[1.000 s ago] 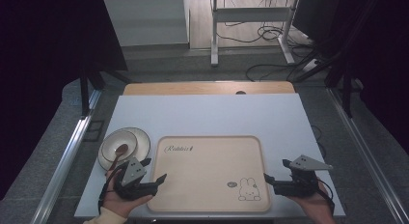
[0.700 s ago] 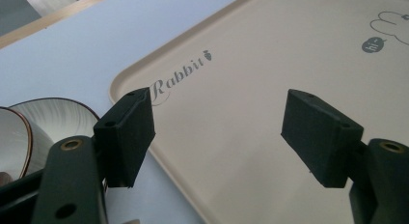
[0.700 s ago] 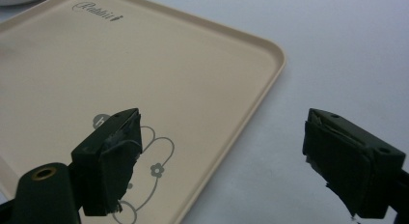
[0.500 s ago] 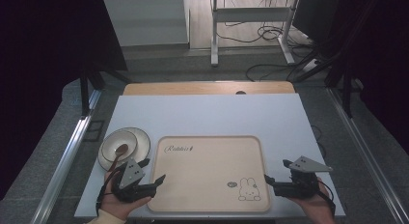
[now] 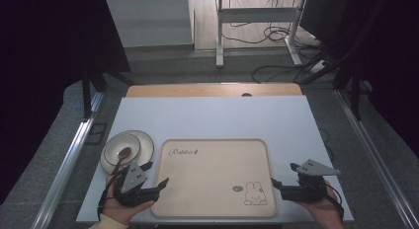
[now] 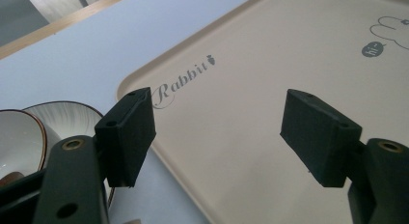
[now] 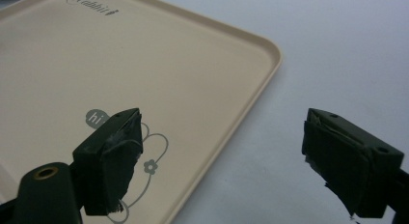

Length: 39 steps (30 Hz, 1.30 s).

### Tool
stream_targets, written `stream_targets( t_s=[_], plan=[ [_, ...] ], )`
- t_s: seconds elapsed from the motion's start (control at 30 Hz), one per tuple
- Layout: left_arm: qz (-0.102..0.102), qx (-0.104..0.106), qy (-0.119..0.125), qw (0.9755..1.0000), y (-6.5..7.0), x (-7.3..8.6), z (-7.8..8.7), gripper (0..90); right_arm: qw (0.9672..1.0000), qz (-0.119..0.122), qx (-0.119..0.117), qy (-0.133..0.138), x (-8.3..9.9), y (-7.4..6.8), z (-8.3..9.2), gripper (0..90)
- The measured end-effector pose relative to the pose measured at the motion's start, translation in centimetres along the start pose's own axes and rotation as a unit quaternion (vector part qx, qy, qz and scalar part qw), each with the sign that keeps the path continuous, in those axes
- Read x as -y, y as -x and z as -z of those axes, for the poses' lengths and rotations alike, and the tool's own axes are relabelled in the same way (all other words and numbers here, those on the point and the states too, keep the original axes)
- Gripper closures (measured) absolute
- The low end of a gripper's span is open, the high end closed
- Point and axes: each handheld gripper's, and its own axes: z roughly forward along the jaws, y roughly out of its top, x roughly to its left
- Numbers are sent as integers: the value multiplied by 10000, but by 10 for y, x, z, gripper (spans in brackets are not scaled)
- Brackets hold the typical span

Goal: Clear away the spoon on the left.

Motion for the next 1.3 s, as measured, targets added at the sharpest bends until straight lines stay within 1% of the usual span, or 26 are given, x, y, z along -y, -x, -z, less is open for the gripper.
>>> stream_targets(
  t_s=[0.2, 0.3, 0.33, 0.47, 0.57, 0.73, 0.9, 1.03, 1.17, 1.2, 1.23, 1.3],
  plan=[
    [8, -51, 19, 10000, -1, -1, 2, 276, 10000, 17, 4, -23, 0, 0, -1, 146],
    [-21, -61, 32, 10000, 0, -2, 3, 275, 10000, 30, 11, -32, 0, 0, -2, 147],
    [-86, -90, 43, 9999, 1, -3, 4, 275, 10000, 32, 19, -42, 1, 1, -2, 147],
    [-128, -122, 47, 9998, 1, -4, 7, 275, 10000, 35, 25, -38, 1, 1, -1, 147],
    [-99, -146, 78, 9998, 1, -5, 9, 275, 10000, 40, 28, -37, 1, 0, -1, 148],
    [-140, -201, 108, 9996, 0, -6, 14, 275, 9999, 54, 41, -76, 1, 1, -2, 149],
    [-127, -253, 127, 9995, -2, -7, 17, 275, 9999, 50, 42, -97, 1, 1, -3, 149],
    [-24, -320, 143, 9994, -6, -7, 23, 276, 9999, 57, 52, -87, 1, 1, -3, 149],
    [4, -383, 149, 9992, -8, -5, 26, 277, 9999, 54, 53, -91, 1, 1, -3, 149],
    [61, -423, 169, 9989, -10, -3, 28, 277, 9999, 55, 55, -93, 1, 1, -3, 149],
    [49, -444, 149, 9989, -11, -3, 28, 277, 9999, 53, 55, -94, 1, 1, -3, 149],
    [78, -450, 167, 9988, -11, -2, 29, 277, 9999, 54, 54, -95, 1, 1, -3, 149]
  ],
)
